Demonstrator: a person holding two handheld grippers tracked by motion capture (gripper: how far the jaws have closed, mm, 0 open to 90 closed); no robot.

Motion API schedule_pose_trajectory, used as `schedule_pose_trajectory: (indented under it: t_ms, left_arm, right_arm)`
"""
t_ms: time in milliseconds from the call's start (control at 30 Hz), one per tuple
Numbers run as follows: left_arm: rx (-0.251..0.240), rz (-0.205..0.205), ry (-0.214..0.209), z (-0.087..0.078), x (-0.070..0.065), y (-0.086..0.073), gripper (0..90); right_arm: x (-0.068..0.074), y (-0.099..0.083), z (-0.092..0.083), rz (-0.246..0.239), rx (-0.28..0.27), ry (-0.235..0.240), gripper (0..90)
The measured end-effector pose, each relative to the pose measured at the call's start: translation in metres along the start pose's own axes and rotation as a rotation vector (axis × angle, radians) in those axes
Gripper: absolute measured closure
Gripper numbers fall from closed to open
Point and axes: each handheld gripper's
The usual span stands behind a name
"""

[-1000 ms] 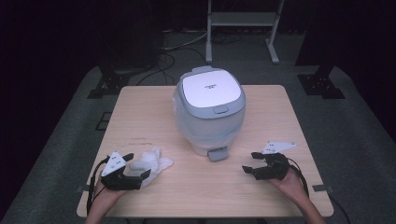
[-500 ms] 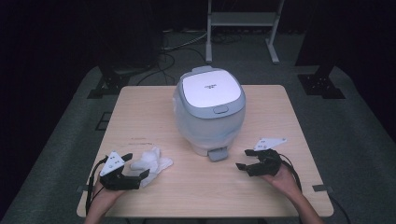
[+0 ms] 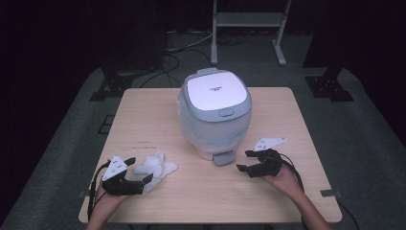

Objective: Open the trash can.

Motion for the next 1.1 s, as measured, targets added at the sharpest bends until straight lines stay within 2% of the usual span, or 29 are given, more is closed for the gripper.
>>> schedule_pose_trajectory:
  t_ms: [167,367,400,467,500,567,667,1100]
  left_arm:
    - [0.007,0.003,0.012,-0.001,0.000,0.000,8.0]
    - [0.000,-0.007,0.016,-0.002,0.001,0.000,8.0]
    - [0.002,-0.005,0.014,-0.002,0.001,0.000,8.0]
    - [0.003,-0.004,0.015,-0.002,0.001,0.000,8.0]
    - [0.005,0.000,0.015,-0.002,0.000,0.000,8.0]
    - [0.006,0.001,0.015,-0.002,0.000,0.000,8.0]
    - [0.013,0.000,0.016,-0.001,0.001,-0.001,8.0]
    - [0.010,-0.003,0.029,-0.003,0.002,-0.001,8.0]
  right_arm:
    - [0.003,0.009,0.008,-0.016,0.004,0.005,32.5]
    - [0.007,0.016,0.012,-0.027,0.000,0.014,39.1]
    - [0.009,0.017,0.014,-0.034,-0.001,0.019,42.9]
    - [0.009,0.018,0.015,-0.034,0.003,0.017,43.7]
    - [0.011,0.020,0.018,-0.042,0.008,0.011,47.6]
    - [0.012,0.020,0.020,-0.048,0.011,0.010,48.8]
    - [0.016,0.022,0.025,-0.058,0.014,0.016,55.4]
    - [0.022,0.029,0.039,-0.062,0.017,0.022,74.6]
Point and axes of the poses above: each handheld gripper's, and its own axes: z roughly forward along the jaws, y roughly out of its top, x roughly to its left, and after that the axes turned 14 degrees about -y, right-handed
